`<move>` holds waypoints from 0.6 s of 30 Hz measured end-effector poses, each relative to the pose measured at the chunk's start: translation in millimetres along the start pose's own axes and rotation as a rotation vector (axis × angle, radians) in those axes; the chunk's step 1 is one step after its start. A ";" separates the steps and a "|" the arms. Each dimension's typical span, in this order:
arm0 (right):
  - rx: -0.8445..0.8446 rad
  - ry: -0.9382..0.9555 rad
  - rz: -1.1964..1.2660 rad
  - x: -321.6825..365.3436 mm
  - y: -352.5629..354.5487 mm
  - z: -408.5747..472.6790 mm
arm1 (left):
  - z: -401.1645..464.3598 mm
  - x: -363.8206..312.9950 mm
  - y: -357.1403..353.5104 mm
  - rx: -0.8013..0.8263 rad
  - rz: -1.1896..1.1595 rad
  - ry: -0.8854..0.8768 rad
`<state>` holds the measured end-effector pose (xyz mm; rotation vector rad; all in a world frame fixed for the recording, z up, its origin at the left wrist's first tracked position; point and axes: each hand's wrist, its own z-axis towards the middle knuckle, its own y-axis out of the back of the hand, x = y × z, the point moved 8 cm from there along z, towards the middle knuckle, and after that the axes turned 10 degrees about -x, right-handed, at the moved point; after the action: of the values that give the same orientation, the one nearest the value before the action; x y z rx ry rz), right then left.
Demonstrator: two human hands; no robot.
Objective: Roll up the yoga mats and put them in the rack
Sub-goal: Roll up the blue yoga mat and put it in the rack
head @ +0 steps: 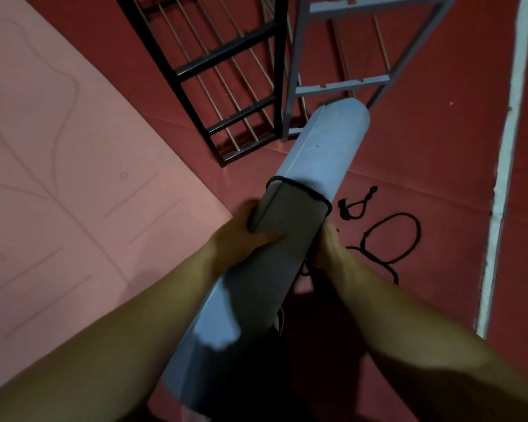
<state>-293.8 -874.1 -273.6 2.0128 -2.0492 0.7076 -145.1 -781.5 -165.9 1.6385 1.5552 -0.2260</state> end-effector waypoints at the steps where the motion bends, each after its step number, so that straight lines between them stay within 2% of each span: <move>1: 0.000 0.008 0.006 -1.2 0.3 5.8 | -0.4 4.2 0.6 -0.002 -0.036 0.008; 6: -0.097 -0.021 0.077 -20.6 5.1 15.4 | -4.5 20.8 -0.8 0.015 -0.092 0.046; 10: -0.098 -0.030 0.101 -18.5 -12.3 14.8 | -2.8 15.2 4.6 -0.028 -0.073 0.053; 14: -0.167 -0.024 0.048 -18.1 -24.8 14.8 | -4.4 27.9 23.7 -0.076 -0.034 0.105; 18: -0.147 -0.059 0.014 -35.1 -50.1 3.9 | -21.8 50.0 42.1 -0.124 -0.097 0.109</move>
<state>-241.7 -843.0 -282.5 1.9614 -2.0838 0.4888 -105.9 -724.8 -165.8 1.5027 1.6983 -0.0911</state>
